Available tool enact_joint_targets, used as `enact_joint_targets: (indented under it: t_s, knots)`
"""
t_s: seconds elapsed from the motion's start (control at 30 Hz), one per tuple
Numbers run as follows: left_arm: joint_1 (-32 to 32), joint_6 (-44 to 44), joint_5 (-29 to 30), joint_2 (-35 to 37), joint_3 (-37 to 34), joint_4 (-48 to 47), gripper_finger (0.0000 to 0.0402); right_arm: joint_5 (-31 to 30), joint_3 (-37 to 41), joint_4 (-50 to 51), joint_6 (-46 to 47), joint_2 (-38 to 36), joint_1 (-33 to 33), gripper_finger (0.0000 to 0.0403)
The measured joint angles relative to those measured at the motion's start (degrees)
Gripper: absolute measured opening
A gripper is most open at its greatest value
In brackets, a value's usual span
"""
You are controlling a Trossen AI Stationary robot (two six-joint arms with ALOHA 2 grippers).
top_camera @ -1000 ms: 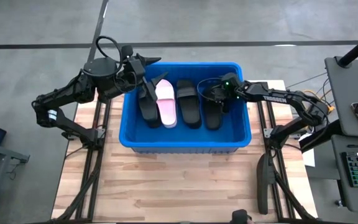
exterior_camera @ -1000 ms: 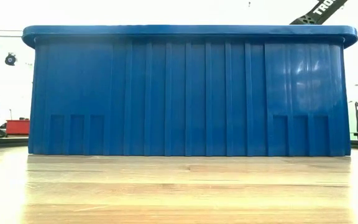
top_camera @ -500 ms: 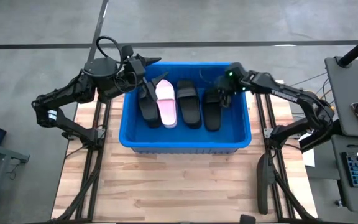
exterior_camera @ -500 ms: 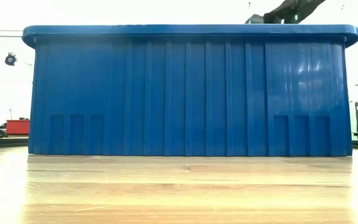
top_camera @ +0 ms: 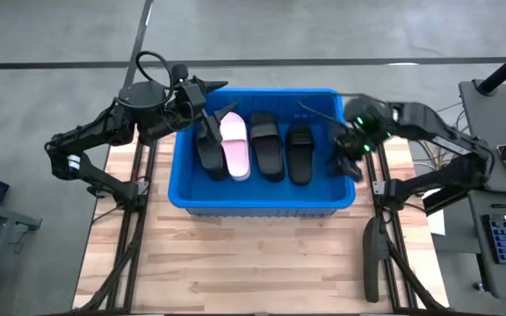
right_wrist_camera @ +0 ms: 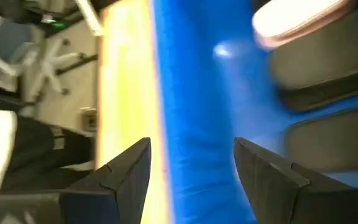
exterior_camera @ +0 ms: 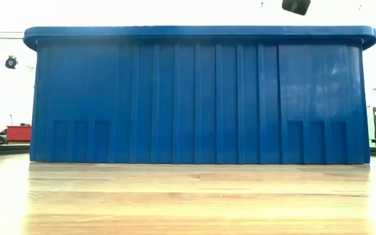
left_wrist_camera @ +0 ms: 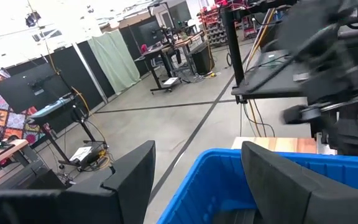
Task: Pick and place slides into bin
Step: Put the black slide into the bin
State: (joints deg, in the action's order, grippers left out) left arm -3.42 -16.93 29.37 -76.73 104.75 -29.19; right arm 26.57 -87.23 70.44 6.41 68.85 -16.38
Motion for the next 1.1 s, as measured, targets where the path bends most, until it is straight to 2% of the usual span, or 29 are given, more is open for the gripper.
enact_joint_targets:
  t_s: [0.1,0.3,0.47,0.57,0.7,0.77,0.83,0.97,1.03,1.1]
  knots:
    - [0.0,0.0,0.0,0.0,0.0,0.0,0.0223,-5.8,0.0,0.1,12.1,-2.6,9.7,0.0219]
    - [0.0,0.0,0.0,0.0,0.0,0.0,0.0223,-24.6,0.2,1.0,38.1,-4.7,33.7,0.0219]
    - [0.0,0.0,-0.3,0.0,0.0,0.0,0.0223,-37.9,0.3,1.1,60.5,-1.5,51.8,0.0219]
    - [0.0,0.0,-0.4,0.0,0.0,0.0,0.0223,-41.7,0.3,1.9,77.5,1.7,58.5,0.0219]
    - [0.0,0.0,-0.5,0.0,0.0,0.0,0.0223,-40.0,0.3,2.3,98.6,7.5,63.3,0.0219]
    - [0.0,0.0,-0.6,0.0,0.0,0.0,0.0223,-36.2,0.3,2.4,107.4,10.6,64.8,0.0219]
    - [0.0,0.0,-0.6,0.0,0.0,0.0,0.0223,-29.7,0.4,2.6,115.3,13.7,65.7,0.0219]
    - [0.0,0.0,-0.6,0.0,0.0,-0.1,0.0223,-15.9,0.3,2.4,122.8,19.4,67.6,0.0219]
    - [0.0,0.0,-0.6,0.0,0.0,-0.1,0.0223,-12.3,0.3,1.6,124.1,22.0,68.6,0.0217]
    - [0.0,0.0,-0.6,0.0,0.0,-0.2,0.0223,-11.5,0.3,0.8,124.6,24.1,69.2,0.0214]
